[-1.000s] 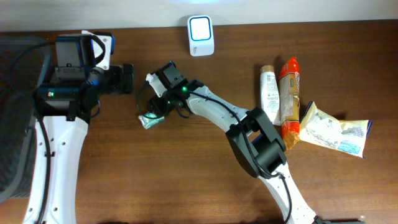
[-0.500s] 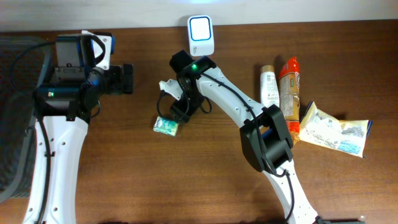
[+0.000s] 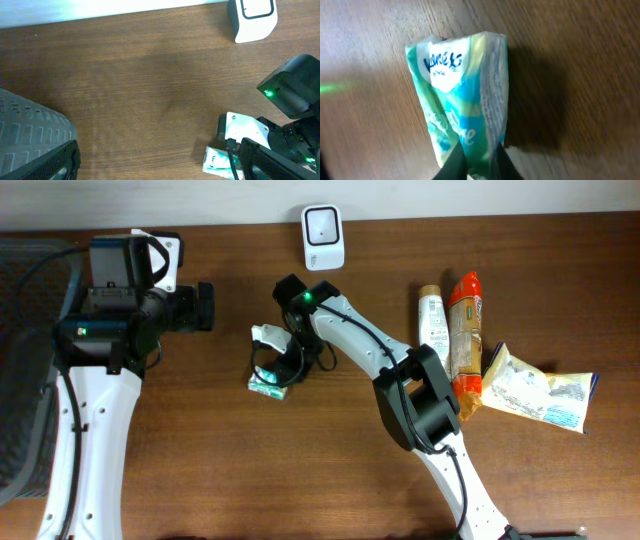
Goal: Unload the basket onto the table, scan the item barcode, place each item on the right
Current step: 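Hold the tissue packet up to the scanner with the right gripper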
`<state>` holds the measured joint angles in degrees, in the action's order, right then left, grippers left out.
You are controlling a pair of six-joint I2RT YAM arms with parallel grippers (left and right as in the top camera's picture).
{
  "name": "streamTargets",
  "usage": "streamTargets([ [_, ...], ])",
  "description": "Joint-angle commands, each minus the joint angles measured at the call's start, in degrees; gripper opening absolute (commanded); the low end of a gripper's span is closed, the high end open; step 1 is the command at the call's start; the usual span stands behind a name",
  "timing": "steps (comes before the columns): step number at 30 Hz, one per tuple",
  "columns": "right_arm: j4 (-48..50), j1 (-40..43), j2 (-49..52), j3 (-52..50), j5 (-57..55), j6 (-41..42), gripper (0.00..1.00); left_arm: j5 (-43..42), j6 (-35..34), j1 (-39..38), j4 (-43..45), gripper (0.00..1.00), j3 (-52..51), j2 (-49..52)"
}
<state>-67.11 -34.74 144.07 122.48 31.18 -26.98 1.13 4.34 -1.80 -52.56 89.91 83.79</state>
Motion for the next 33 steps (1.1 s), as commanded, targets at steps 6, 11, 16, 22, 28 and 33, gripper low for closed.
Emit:
streamTargets([
  [6, -9.3, 8.3, -7.7, 3.3, 20.1, 4.7, 0.04, 0.2, 0.3, 0.1, 0.1, 0.99, 0.2, -0.2],
  [11, -14.0, 24.0, -14.7, 3.3, 53.5, 4.8, 0.04, 0.2, 0.3, 0.1, 0.2, 0.99, 0.2, -0.2],
  [16, -21.3, 29.6, -14.8, 3.3, 57.8, 7.1, 0.04, 0.2, 0.3, 0.1, 0.1, 0.99, 0.2, -0.2],
  [22, -22.1, 29.7, -14.8, 3.3, 57.8, 13.0, 0.04, 0.2, 0.3, 0.1, 0.2, 0.99, 0.2, -0.2],
  [28, -24.9, 30.3, -14.8, 3.3, 57.7, 13.0, 0.04, 0.2, 0.3, 0.1, 0.1, 0.99, 0.2, -0.2],
  [33, -26.8, 30.4, -14.8, 3.3, 57.7, 13.0, 0.04, 0.2, 0.3, 0.1, 0.1, 0.99, 0.2, -0.2],
])
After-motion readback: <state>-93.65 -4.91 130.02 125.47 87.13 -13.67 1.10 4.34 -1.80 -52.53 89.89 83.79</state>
